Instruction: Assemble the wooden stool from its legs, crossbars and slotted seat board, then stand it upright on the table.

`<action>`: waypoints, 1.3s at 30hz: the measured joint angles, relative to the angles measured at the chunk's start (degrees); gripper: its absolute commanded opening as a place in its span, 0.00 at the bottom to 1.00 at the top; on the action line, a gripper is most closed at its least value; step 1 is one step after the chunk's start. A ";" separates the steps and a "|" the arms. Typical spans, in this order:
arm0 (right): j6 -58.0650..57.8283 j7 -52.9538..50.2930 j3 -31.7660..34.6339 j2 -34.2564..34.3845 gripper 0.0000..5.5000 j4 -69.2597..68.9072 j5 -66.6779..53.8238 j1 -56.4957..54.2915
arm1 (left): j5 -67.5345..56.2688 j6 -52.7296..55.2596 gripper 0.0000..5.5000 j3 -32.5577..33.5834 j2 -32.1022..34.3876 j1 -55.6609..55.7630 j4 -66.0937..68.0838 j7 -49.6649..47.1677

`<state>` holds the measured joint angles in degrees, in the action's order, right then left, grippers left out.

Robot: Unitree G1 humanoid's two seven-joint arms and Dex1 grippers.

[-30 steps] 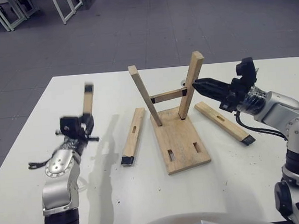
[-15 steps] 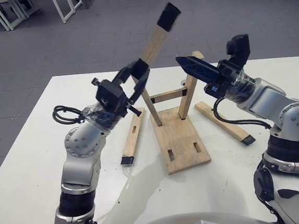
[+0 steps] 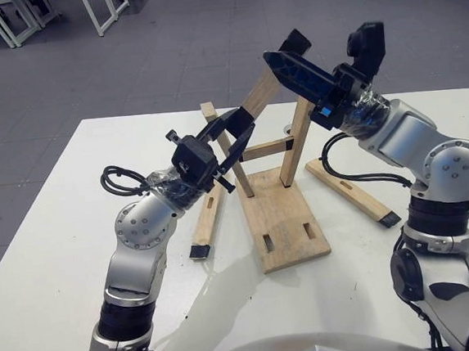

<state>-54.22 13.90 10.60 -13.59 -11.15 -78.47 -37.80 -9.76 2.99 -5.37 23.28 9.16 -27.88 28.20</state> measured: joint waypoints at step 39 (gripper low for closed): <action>16.93 30.23 -1.62 -25.96 0.07 22.20 39.73 19.19 | 8.91 -3.53 0.40 -3.13 5.40 -9.50 5.72 4.94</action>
<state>-37.30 44.13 8.98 -39.55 11.05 -38.74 -18.61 -0.85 -0.54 -8.50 28.68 -0.34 -22.16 33.15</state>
